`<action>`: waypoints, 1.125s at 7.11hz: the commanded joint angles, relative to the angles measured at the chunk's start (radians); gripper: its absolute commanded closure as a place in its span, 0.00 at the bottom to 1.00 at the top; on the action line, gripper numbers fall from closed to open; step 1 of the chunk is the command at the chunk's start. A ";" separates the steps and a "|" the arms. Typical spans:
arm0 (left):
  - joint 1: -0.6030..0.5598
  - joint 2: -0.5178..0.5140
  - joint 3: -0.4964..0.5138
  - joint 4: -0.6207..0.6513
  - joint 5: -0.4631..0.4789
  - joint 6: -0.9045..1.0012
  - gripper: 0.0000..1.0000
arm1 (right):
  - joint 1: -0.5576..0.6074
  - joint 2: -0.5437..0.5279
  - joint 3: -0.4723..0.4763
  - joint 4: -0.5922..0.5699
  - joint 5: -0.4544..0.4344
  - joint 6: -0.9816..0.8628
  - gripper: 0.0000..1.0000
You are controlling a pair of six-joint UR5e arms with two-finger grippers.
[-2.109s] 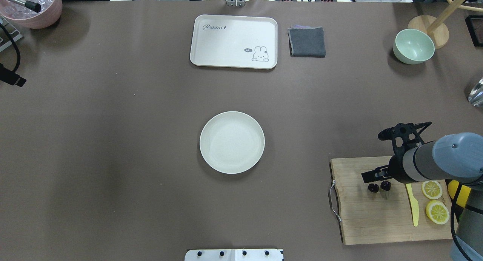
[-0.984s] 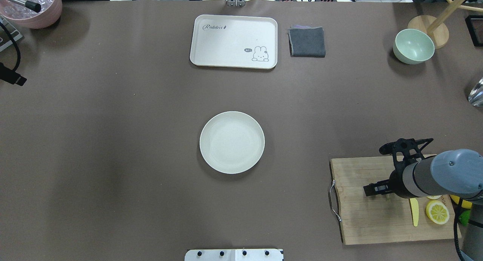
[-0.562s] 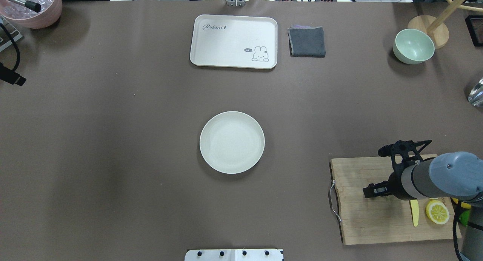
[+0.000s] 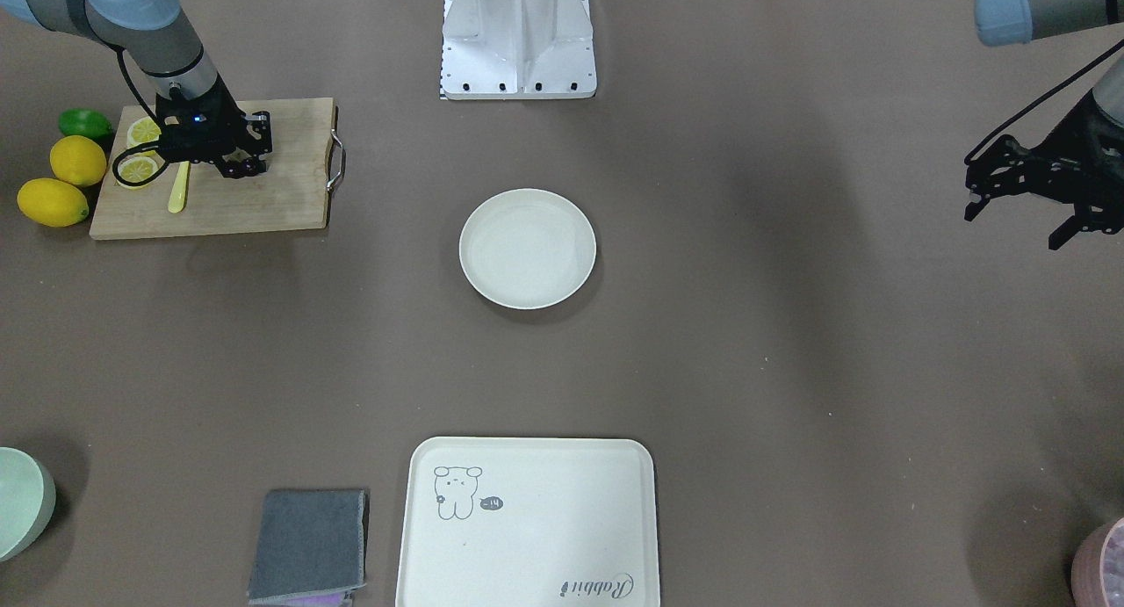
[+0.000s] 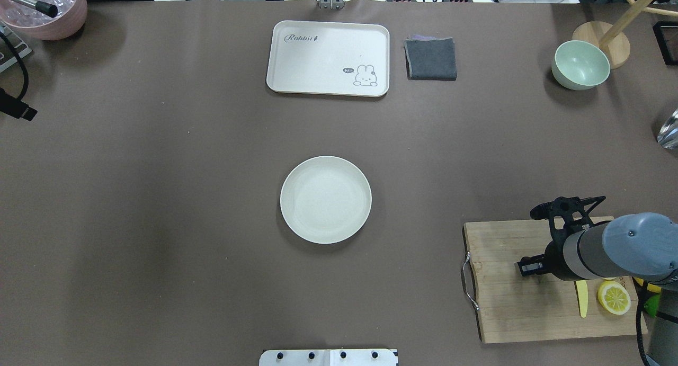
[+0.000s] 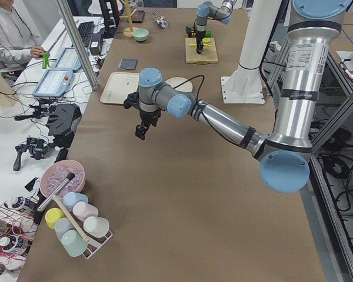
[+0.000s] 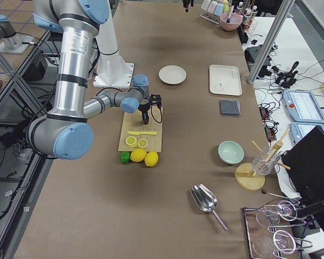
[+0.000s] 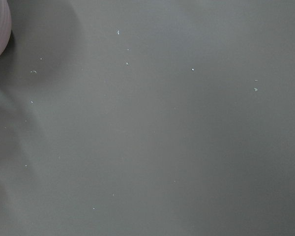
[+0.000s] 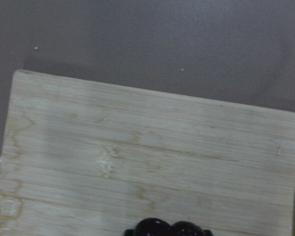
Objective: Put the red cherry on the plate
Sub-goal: 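Close the right gripper on the cherry stems and lift them, then carry the cherries with the right gripper over the white plate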
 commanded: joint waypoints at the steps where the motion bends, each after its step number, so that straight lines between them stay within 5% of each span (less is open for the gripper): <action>1: 0.000 0.000 0.004 0.000 0.001 0.000 0.02 | 0.017 0.008 0.019 -0.002 0.012 -0.001 0.84; 4: 0.000 0.006 0.004 -0.002 -0.001 0.000 0.02 | 0.020 0.129 0.027 -0.104 0.012 0.016 0.84; 6: -0.001 0.008 0.002 -0.002 0.001 0.000 0.02 | 0.012 0.365 0.007 -0.364 0.011 0.118 0.84; 8: -0.001 0.008 0.001 -0.002 0.001 0.000 0.02 | 0.002 0.628 -0.150 -0.449 0.009 0.256 0.85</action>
